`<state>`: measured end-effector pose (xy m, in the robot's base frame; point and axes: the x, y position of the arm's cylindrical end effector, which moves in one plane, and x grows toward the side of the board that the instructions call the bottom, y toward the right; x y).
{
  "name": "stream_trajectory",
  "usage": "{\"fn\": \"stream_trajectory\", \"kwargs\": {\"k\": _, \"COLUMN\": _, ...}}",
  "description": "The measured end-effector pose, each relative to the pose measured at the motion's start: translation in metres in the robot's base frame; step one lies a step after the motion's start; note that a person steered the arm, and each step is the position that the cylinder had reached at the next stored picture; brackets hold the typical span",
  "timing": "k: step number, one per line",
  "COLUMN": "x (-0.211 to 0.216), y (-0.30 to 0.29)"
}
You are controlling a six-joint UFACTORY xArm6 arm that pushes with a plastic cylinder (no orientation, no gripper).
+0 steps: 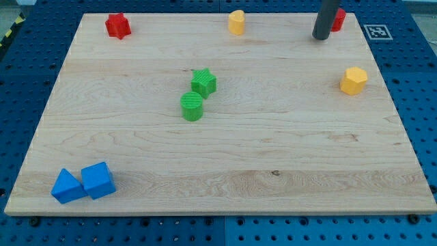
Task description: Slide the triangle to the center left
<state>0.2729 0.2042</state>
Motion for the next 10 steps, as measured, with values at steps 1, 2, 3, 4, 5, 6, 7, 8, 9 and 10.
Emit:
{"fn": "stream_trajectory", "kwargs": {"k": 1, "x": 0.046, "y": -0.002}}
{"fn": "stream_trajectory", "kwargs": {"k": 2, "x": 0.072, "y": -0.018}}
{"fn": "stream_trajectory", "kwargs": {"k": 3, "x": 0.094, "y": -0.027}}
{"fn": "stream_trajectory", "kwargs": {"k": 4, "x": 0.102, "y": -0.027}}
{"fn": "stream_trajectory", "kwargs": {"k": 5, "x": 0.135, "y": -0.027}}
{"fn": "stream_trajectory", "kwargs": {"k": 6, "x": 0.151, "y": -0.027}}
{"fn": "stream_trajectory", "kwargs": {"k": 7, "x": 0.153, "y": -0.026}}
{"fn": "stream_trajectory", "kwargs": {"k": 8, "x": 0.171, "y": -0.021}}
{"fn": "stream_trajectory", "kwargs": {"k": 9, "x": 0.193, "y": -0.015}}
{"fn": "stream_trajectory", "kwargs": {"k": 10, "x": 0.196, "y": -0.015}}
